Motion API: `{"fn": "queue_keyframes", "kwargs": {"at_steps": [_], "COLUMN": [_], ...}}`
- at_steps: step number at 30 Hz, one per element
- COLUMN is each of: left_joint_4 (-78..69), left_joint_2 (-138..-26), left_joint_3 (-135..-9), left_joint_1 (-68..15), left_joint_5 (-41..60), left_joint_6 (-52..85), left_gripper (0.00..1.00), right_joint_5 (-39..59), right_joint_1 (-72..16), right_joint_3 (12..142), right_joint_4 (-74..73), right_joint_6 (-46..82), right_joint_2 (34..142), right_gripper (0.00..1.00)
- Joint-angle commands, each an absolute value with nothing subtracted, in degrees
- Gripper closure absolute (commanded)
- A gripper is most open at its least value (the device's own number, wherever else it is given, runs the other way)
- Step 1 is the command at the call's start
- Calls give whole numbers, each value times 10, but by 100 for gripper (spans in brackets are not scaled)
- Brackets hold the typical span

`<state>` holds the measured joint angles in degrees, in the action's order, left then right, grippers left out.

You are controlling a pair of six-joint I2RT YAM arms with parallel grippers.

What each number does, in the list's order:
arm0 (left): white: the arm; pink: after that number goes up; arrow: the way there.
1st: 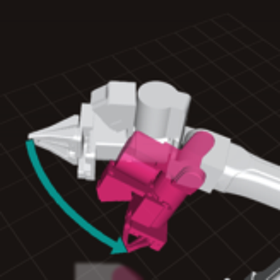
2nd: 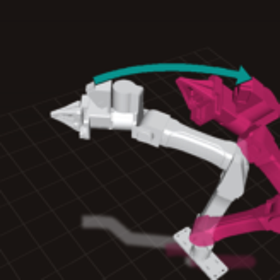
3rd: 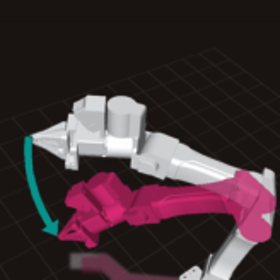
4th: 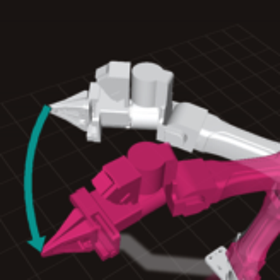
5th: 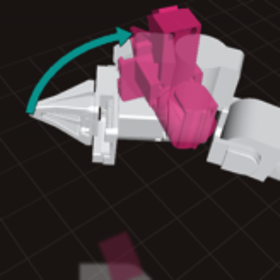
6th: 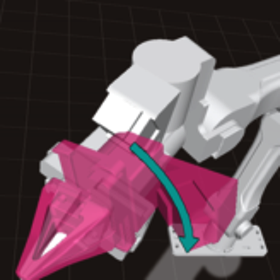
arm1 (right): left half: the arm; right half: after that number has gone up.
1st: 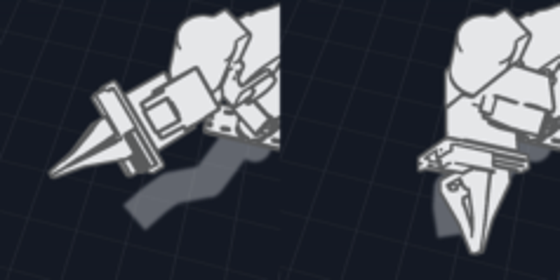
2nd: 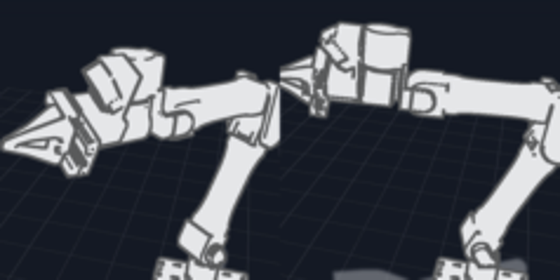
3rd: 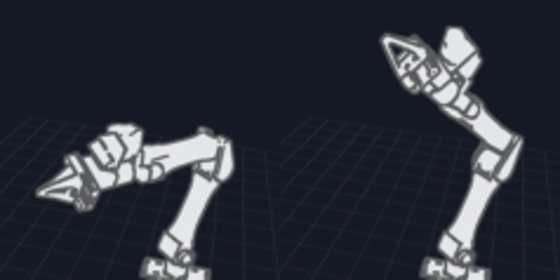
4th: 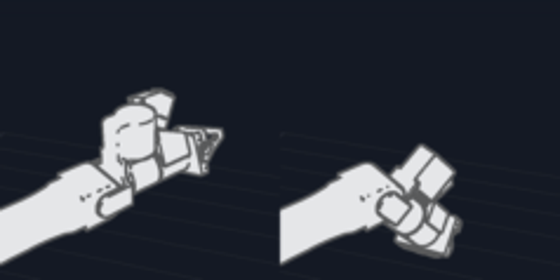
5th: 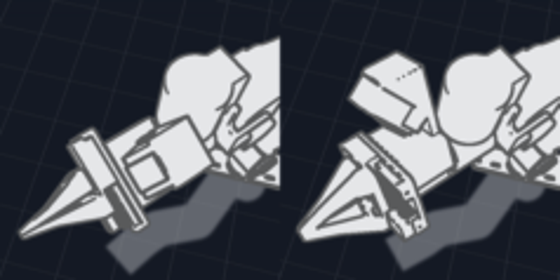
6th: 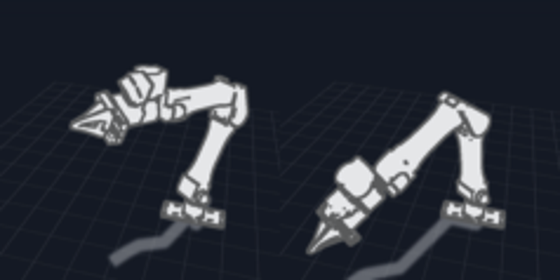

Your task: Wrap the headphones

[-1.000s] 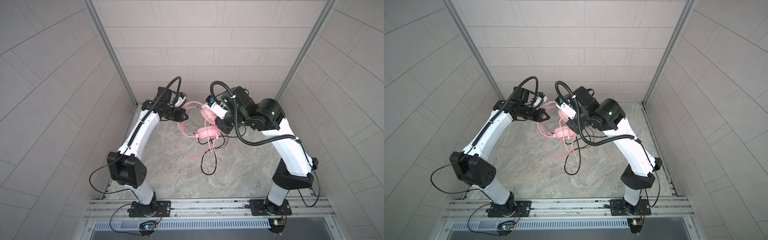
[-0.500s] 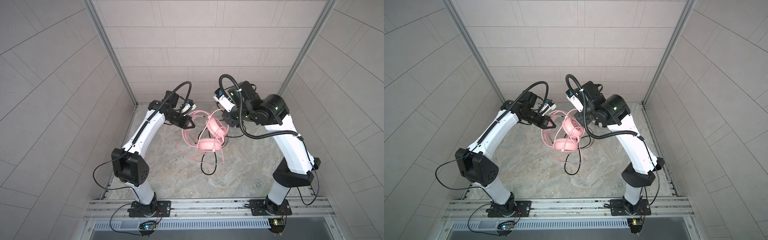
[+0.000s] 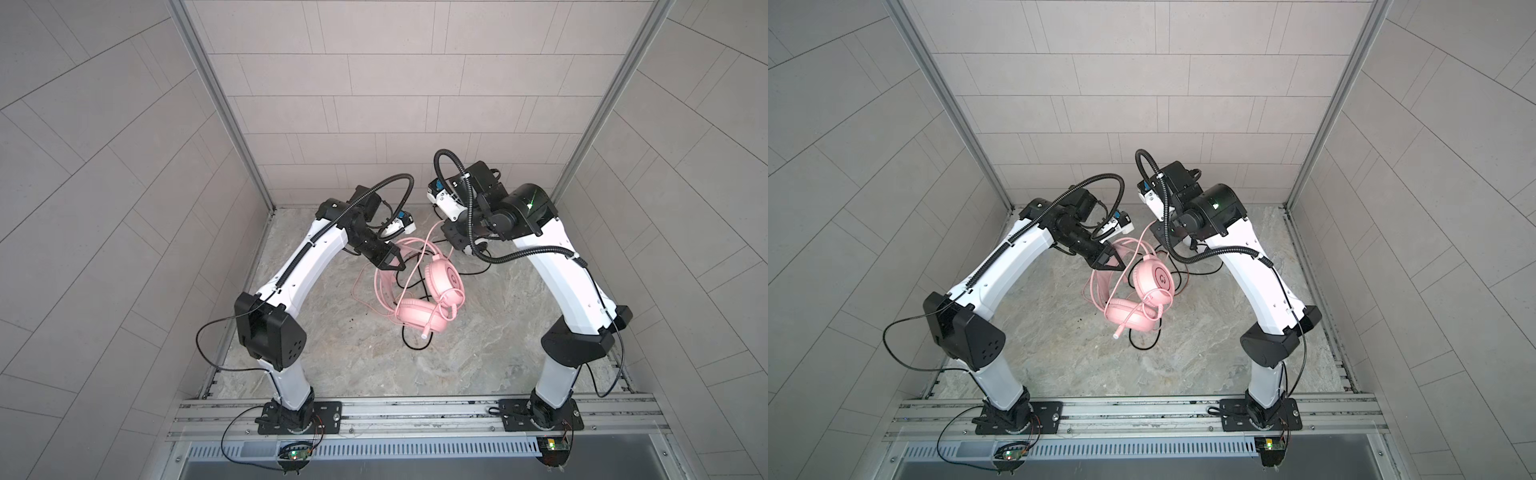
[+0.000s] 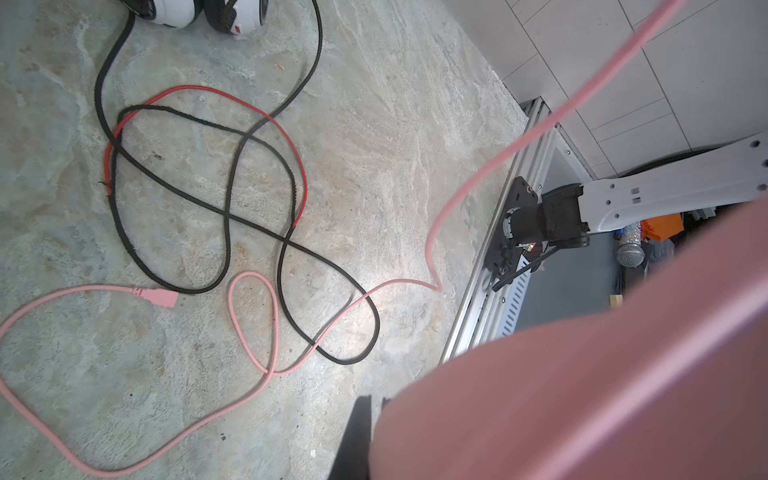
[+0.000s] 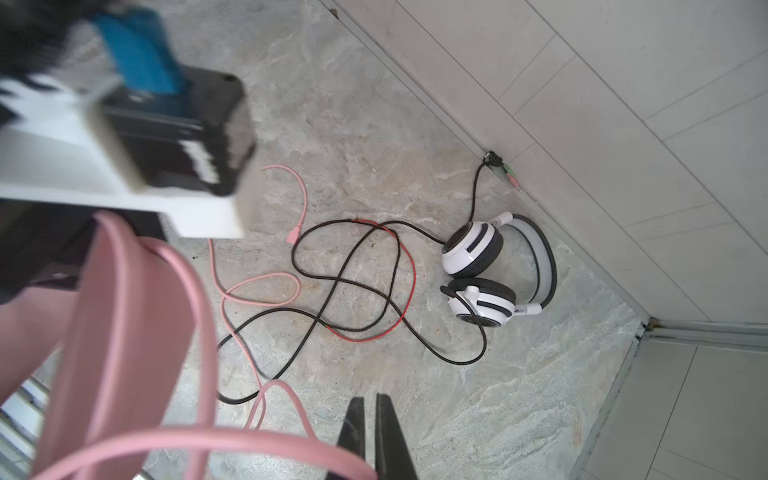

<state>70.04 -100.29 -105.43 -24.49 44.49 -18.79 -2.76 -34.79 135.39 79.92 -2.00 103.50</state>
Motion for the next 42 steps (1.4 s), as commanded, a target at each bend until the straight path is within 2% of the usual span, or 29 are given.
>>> {"fn": "queue_keyframes", "kwargs": {"at_steps": [1,8,16,20,26,30,33,39,42], "left_joint_4": [698,621,369,341,259,250,237,158,172], "left_joint_2": [-991,-963,-880,-864,-849,-839,-839,-838,-839], "left_joint_3": [-1062,-1014,-894,-889,-866,-869,-876,-881,-896], "left_joint_1": [-240,-189,-125,-117,-100,-88,-75,-56,-54], "left_joint_5": [476,514,594,593,597,572,570,584,558], "left_joint_6": [-187,-139,27,57,134,151,176,251,246], "left_gripper": [100,100,100,100,100,100,100,100,100], "right_joint_5": [-28,25,225,274,355,370,373,379,381], "right_joint_1": [-328,-289,-287,-287,-287,-288,-288,-288,-294], "right_joint_3": [1306,1185,1017,983,936,894,860,827,824], "right_joint_4": [749,618,346,251,118,59,22,-50,-74], "right_joint_6": [3,42,122,167,241,275,293,314,331], "right_joint_2": [1016,1004,1016,1039,1067,1071,1080,1135,1162], "right_gripper": [95,95,92,89,79,64,58,58,67]}}
